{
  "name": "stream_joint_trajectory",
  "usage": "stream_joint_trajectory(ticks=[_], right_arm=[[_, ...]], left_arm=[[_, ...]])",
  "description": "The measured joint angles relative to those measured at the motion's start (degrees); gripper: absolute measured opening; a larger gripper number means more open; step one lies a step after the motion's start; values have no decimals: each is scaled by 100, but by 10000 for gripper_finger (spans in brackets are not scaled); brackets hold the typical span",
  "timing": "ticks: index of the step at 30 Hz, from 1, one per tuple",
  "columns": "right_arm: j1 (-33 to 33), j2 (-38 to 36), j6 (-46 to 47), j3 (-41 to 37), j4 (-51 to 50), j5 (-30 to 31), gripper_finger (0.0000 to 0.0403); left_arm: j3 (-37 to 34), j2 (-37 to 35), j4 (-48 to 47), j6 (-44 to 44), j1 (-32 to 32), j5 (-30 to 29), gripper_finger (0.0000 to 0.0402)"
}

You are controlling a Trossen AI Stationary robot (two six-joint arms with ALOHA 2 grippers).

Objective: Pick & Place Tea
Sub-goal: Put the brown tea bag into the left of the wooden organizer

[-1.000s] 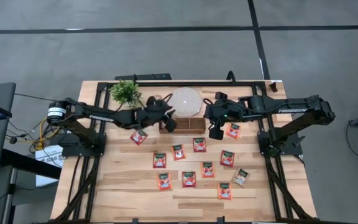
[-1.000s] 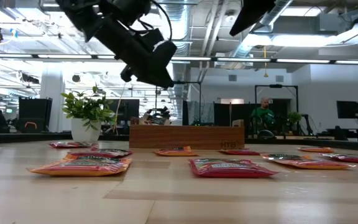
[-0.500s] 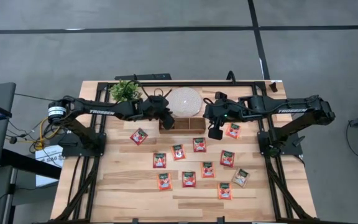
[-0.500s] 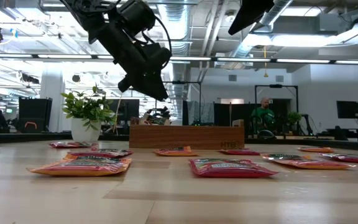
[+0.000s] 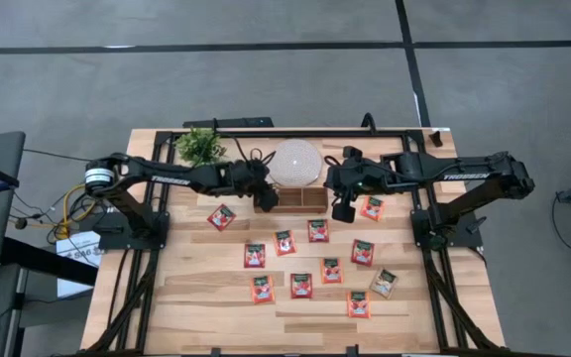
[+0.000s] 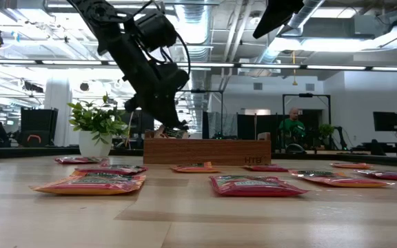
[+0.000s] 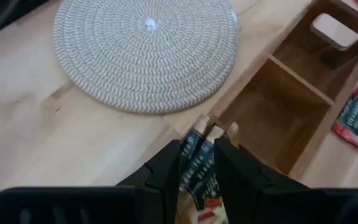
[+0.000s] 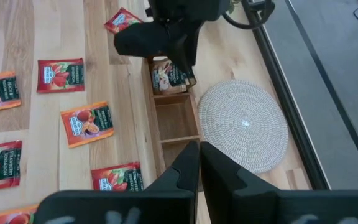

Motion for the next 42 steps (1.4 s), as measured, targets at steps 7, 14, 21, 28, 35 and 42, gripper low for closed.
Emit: stream_joint_trajectory(ticks=[7, 14, 21, 28, 35, 42], right_arm=[[0, 0, -2, 0, -15, 2, 8], [0, 0, -8, 0, -15, 0, 8], [0, 0, -8, 0, -15, 0, 8], [0, 0, -12, 0, -17, 0, 8], [0, 0, -19, 0, -17, 0, 8], [0, 0, -19, 0, -17, 0, 8]], left_arm=[[0, 1, -120, -25, -2, -2, 90], [0, 1, -263, -151, 0, 28, 90], [0, 1, -283, -233, -34, 52, 90], [0, 1, -352, -306, -44, 74, 90], [0, 1, -379, -310, -81, 86, 90], [0, 0, -463, -325, -148, 98, 90]])
